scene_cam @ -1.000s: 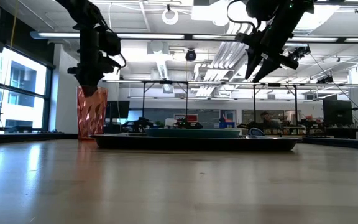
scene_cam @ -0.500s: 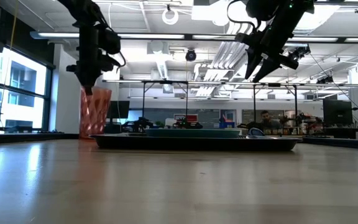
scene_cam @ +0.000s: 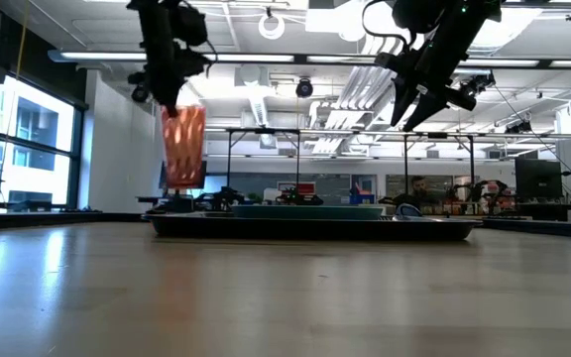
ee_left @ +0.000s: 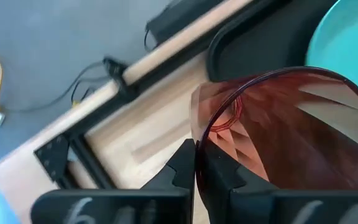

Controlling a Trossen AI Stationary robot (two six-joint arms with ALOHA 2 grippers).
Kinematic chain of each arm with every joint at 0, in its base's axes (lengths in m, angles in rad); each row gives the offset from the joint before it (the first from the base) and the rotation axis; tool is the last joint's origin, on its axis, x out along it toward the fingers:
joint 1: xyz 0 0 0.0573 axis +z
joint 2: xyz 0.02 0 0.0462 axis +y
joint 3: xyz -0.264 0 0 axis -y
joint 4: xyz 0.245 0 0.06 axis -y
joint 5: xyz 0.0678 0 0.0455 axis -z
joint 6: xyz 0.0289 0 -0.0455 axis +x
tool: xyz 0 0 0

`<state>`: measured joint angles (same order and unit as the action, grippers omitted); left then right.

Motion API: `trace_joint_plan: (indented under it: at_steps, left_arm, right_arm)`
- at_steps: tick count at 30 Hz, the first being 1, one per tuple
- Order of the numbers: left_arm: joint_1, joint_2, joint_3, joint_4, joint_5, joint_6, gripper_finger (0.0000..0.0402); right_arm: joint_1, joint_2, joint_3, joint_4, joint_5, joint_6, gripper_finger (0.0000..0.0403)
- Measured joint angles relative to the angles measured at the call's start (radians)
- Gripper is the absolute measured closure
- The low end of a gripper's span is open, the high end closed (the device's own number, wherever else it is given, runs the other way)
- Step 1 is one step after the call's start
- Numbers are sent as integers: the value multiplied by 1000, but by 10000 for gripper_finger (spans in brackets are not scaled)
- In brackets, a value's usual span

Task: Pick and place plate/cup/fork/spoon on tray
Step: Put the red cup on the black serving tray to the top left of the blue plate

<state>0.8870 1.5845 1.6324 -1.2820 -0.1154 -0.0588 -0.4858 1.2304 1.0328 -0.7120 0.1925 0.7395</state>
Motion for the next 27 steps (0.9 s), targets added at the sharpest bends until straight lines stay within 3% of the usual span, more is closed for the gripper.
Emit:
trace_joint_plan:
  at_steps: [11, 20, 27]
  left_arm:
    - [-125, 0, 81, 130, 3, -66, 396]
    - [-143, 3, 93, 185, 14, -108, 395]
    - [-143, 73, 94, 180, 34, -122, 395]
  right_arm:
    - [0, 0, 0, 2, 0, 0, 279]
    - [0, 0, 0, 32, 0, 0, 279]
    - [0, 0, 0, 40, 0, 0, 279]
